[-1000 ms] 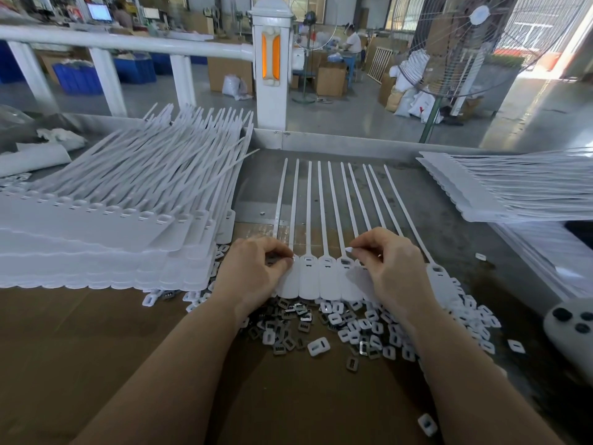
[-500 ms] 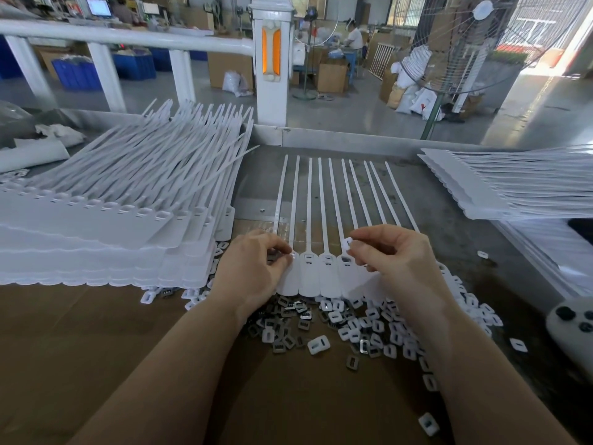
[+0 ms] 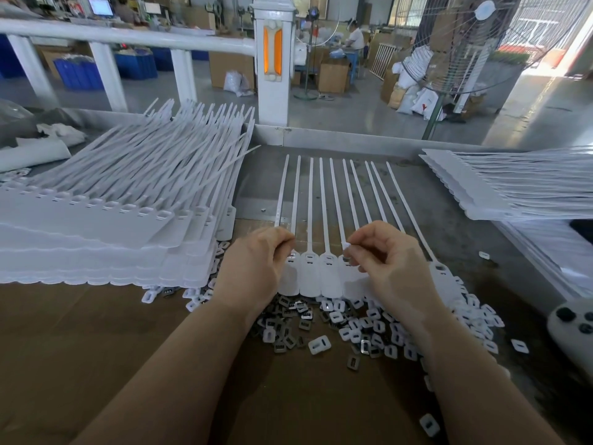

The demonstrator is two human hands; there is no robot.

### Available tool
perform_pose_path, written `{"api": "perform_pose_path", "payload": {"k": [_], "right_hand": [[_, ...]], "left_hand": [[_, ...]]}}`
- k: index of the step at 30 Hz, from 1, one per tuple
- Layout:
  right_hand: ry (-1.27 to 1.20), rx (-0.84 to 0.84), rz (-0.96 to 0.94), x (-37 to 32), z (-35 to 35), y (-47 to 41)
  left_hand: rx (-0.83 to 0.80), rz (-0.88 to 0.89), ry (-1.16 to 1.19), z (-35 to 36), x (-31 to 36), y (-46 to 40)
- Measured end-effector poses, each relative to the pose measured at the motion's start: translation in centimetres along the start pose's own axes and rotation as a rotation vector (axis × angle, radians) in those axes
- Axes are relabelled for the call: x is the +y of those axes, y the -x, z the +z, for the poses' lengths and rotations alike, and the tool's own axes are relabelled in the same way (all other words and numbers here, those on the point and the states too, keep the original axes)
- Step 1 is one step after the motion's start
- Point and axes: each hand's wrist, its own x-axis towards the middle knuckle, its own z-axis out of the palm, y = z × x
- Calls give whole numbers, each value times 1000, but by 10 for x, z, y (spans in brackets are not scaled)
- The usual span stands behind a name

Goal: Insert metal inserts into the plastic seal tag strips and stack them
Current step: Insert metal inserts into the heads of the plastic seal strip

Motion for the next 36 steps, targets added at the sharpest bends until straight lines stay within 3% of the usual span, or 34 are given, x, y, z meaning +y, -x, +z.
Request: {"api": "perform_pose_path", "payload": {"k": [15, 36], "right_hand": [[35, -57, -193, -4, 7, 3], [12, -68, -199, -2, 8, 3]], "left_hand": [[-192, -114, 616, -1, 15, 2], [-233, -169, 750, -2, 13, 2]]}}
